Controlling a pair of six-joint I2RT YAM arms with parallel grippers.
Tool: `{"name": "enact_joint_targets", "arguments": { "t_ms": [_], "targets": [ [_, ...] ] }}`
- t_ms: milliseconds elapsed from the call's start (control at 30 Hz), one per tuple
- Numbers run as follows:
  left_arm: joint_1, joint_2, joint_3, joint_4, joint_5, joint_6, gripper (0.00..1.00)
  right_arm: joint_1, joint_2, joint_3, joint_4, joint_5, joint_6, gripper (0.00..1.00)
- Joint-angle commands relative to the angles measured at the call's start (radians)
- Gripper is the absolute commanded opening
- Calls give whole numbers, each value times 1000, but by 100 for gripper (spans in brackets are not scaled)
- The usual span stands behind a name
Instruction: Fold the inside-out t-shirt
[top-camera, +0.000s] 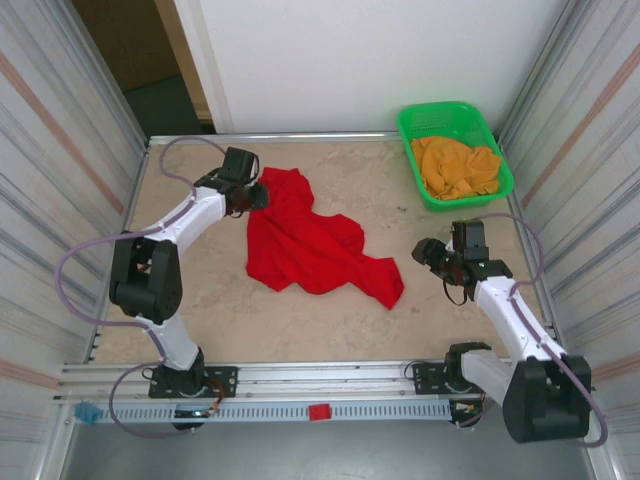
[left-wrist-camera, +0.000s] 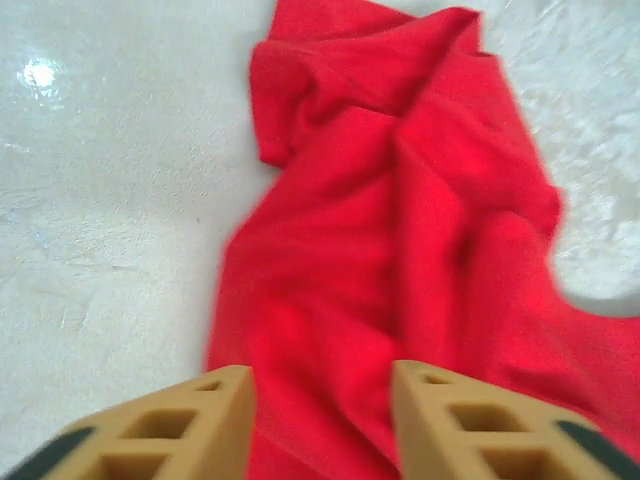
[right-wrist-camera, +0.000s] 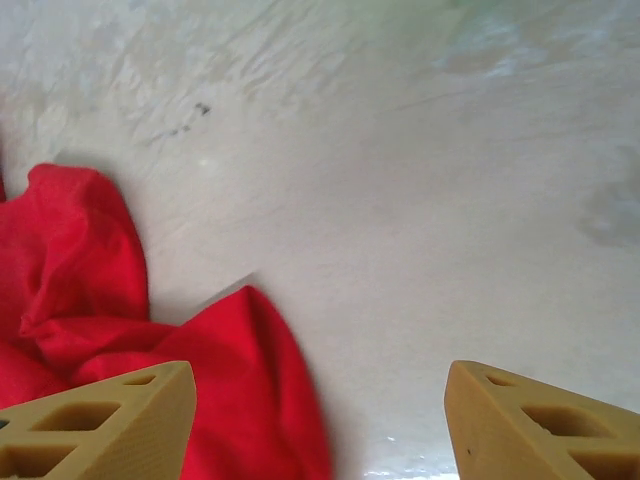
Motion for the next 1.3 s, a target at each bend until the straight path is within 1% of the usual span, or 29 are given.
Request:
{"name": "enact_joint_targets", "arguments": {
  "t_ms": [0,67,167,267,333,500,567,600,633,667,733,767,800,833,867,900,1067,1133,1200,1233,1267],
  "targets": [
    [-98,-74,-30,-74,-16,29,49,-9,45,25,69,-144,-46,66],
    [-172,-112,-93,-33,-24,-23,51,-4,64,14,98,-205,-36,64],
    [-268,-144,-190,55,-27,-107,53,32,82,-4,145,-254,-11,60],
    [-318,-120,-236,105,-30,-162,53,101,121,-13,187,-258,23,59],
    [-333,-84,-240,113,-43,-181,53,155,158,-16,219,-246,48,59],
    [-331,-9,-234,114,-69,-190,53,279,250,-24,290,-164,98,61],
    [-318,10,-233,115,-68,-197,53,303,289,-24,317,-143,108,59],
    [-308,19,-237,121,-61,-203,53,309,314,-21,328,-137,108,56],
    [-296,28,-243,127,-53,-212,52,312,335,-17,336,-138,108,50],
    [-285,33,-249,134,-46,-221,52,312,351,-13,341,-144,104,39],
    [-258,41,-269,151,-28,-241,50,307,357,-9,339,-155,93,6],
    [-245,44,-276,157,-19,-248,46,302,345,-8,329,-159,91,0],
    [-231,48,-284,166,-7,-253,34,297,316,-9,314,-163,92,0],
    [-217,52,-292,170,6,-261,15,295,273,-9,292,-159,91,0],
    [-206,56,-297,175,17,-263,2,294,229,-7,269,-152,93,0],
    [-197,61,-302,181,29,-265,0,295,172,0,237,-143,93,0],
    [-175,76,-323,207,50,-257,0,309,-100,48,52,-71,105,0],
    [-171,82,-322,214,56,-252,0,313,-169,44,18,-52,123,0],
    [-170,85,-315,213,59,-248,0,318,-204,31,11,-53,146,0],
    [-170,85,-311,209,59,-244,0,326,-215,21,10,-45,157,6],
    [-168,84,-307,205,59,-241,0,334,-224,12,7,-28,165,23]
  ]
}}
